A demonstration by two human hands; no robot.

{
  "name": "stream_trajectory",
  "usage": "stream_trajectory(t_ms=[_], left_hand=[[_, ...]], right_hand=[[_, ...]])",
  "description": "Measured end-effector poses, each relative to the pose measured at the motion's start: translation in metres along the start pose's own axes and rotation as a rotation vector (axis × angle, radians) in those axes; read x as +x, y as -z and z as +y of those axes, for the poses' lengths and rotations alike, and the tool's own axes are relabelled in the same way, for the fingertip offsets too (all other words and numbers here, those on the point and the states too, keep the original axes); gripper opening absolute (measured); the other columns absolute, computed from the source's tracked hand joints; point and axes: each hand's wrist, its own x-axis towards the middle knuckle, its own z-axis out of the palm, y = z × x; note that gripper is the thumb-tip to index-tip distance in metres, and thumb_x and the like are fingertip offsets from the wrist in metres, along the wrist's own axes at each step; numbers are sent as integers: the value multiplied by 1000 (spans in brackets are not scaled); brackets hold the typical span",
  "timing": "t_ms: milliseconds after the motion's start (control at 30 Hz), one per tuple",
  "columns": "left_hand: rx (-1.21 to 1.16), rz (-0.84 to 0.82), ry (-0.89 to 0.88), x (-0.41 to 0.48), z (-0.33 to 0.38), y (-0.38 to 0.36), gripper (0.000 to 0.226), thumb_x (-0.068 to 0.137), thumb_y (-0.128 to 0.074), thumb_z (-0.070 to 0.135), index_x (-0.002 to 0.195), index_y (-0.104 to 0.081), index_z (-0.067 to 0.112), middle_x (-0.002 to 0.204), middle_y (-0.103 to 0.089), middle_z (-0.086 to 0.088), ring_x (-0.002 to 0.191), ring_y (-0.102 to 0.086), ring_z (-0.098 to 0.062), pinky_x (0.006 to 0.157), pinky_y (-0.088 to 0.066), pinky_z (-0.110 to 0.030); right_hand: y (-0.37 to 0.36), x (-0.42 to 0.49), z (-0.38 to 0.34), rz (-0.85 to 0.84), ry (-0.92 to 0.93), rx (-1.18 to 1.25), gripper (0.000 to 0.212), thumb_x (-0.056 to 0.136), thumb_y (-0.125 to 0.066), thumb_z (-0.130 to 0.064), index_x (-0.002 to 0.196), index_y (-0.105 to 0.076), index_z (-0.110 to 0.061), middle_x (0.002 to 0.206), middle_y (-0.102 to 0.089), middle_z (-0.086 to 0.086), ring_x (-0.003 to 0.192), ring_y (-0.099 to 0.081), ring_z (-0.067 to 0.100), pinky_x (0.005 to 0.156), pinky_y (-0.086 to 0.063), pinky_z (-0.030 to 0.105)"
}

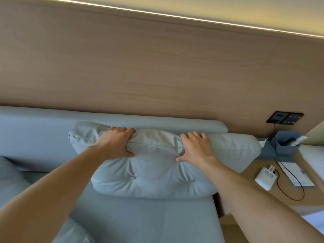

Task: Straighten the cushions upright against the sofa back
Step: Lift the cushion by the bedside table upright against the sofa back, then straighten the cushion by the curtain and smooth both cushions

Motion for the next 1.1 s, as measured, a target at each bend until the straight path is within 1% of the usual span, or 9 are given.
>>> stream_trajectory(t_ms=[100, 233, 467, 567, 700, 800, 900, 1000, 1100], left_hand=[[23, -89, 47, 1, 1, -34, 98, 66, -82, 70, 146, -42, 29, 130, -64, 3, 121, -58, -24, 104, -38, -37], [50, -114, 90, 5, -2, -57, 116, 64, -81, 73, 156, -26, 29, 159, -41, 3, 152, -29, -22, 127, -9, -50], [18, -95, 216, -5, 11, -51, 126, 73, -82, 66, 165, -3, 31, 174, 3, -4, 158, 14, -28, 126, 5, -58], [-72, 23, 178, -41, 10, -44, 128, 76, -82, 62, 165, 4, 31, 174, 9, 2, 157, 19, -21, 125, 10, -52], [-164, 105, 137, -117, -14, -29, 104, 84, -72, 60, 165, -14, 28, 173, -4, 7, 159, 6, -15, 127, 2, -48], [-163, 86, 116, -175, -55, -18, 84, 83, -72, 55, 153, -43, 21, 165, -38, -2, 154, -27, -21, 123, -21, -50], [-159, -176, 191, -220, -118, -3, 76, 77, -72, 48, 144, -55, 16, 148, -56, -6, 140, -48, -26, 114, -34, -45], [-137, -432, 247, -250, -187, 19, 71, 82, -77, 34, 146, -53, 15, 139, -61, -9, 128, -57, -28, 103, -44, -36], [-106, -703, 259, -257, -259, 23, 71, 90, -76, 21, 153, -43, 12, 129, -68, -16, 104, -64, -31, 75, -43, -23]], right_hand=[[-30, 6, -7, -101, -49, 14, 109, 58, -86, -69, 146, -39, -27, 143, -53, 1, 138, -43, 24, 112, -26, 42], [-44, 19, -9, -214, -78, 70, 146, 57, -88, -69, 164, 1, -26, 174, -8, 8, 160, -2, 27, 126, -7, 49], [-23, 11, -4, -291, 13, 95, 154, 57, -86, -73, 161, 19, -31, 172, 21, 7, 158, 19, 28, 124, 2, 59], [-14, -7, -33, -143, 95, 117, 143, 61, -82, -73, 164, 6, -26, 174, 9, 6, 159, 11, 25, 124, -2, 57], [-3, -46, -109, 206, 383, 318, 87, 70, -69, -63, 141, -55, -14, 149, -55, 9, 136, -50, 26, 103, -36, 44], [0, -64, -183, 46, 498, 414, 73, 75, -61, -62, 131, -63, -16, 133, -65, 3, 118, -65, 26, 93, -49, 40], [7, -68, -258, -303, 459, 474, 85, 78, -67, -68, 146, -49, -20, 146, -54, 1, 134, -53, 22, 108, -43, 39], [2, -64, -333, -551, 304, 586, 114, 58, -63, -85, 150, -44, -20, 152, -50, 4, 137, -51, 22, 111, -42, 39], [-20, -52, -400, -697, 105, 767, 134, 41, -69, -94, 150, -46, -18, 151, -54, 8, 134, -55, 20, 111, -43, 37]])
